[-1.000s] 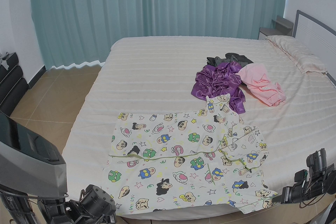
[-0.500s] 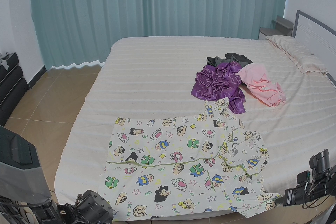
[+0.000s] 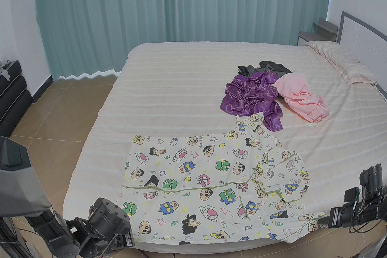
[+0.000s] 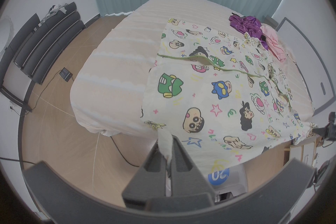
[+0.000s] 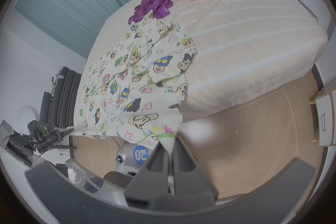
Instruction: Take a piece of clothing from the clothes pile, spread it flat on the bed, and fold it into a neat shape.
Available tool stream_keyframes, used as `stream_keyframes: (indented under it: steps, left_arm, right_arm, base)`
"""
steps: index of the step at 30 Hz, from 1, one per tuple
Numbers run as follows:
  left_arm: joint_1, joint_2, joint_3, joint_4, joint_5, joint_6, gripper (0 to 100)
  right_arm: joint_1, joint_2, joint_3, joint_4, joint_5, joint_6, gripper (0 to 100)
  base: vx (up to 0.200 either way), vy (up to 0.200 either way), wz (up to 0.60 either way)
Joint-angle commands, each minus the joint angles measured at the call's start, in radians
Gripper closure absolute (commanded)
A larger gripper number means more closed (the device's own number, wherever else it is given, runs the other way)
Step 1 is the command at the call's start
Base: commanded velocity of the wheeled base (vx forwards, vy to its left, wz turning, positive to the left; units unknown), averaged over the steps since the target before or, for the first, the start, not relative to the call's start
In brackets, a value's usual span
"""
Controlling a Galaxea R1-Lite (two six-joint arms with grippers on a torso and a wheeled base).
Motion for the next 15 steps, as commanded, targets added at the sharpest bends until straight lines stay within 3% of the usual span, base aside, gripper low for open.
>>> stream_keyframes:
  steps: [1, 4, 8, 15]
  left_arm:
    - [0.081, -0.069, -0.122, 0.11, -0.021, 0.023, 100]
    - [0.092, -0.084, -0.165, 0.17, -0.041, 0.023, 100]
    - [0.151, -0.096, -0.294, 0.334, -0.138, 0.021, 100]
    - [0.223, -0.044, -0.371, 0.354, -0.162, 0.023, 100]
  right_arm:
    - [0.0, 0.018, -0.067, -0.001, 0.006, 0.021, 100]
    - [0.0, 0.032, -0.082, -0.003, 0.006, 0.031, 100]
    - [0.0, 0.092, -0.135, -0.004, 0.006, 0.037, 100]
    - [0.0, 0.182, -0.202, -0.014, 0.006, 0.041, 100]
  base:
    - [0.0, 0.0, 0.0]
    - [0.0, 0.0, 0.0]
    - [0.0, 0.0, 0.0]
    - [0.0, 0.0, 0.0]
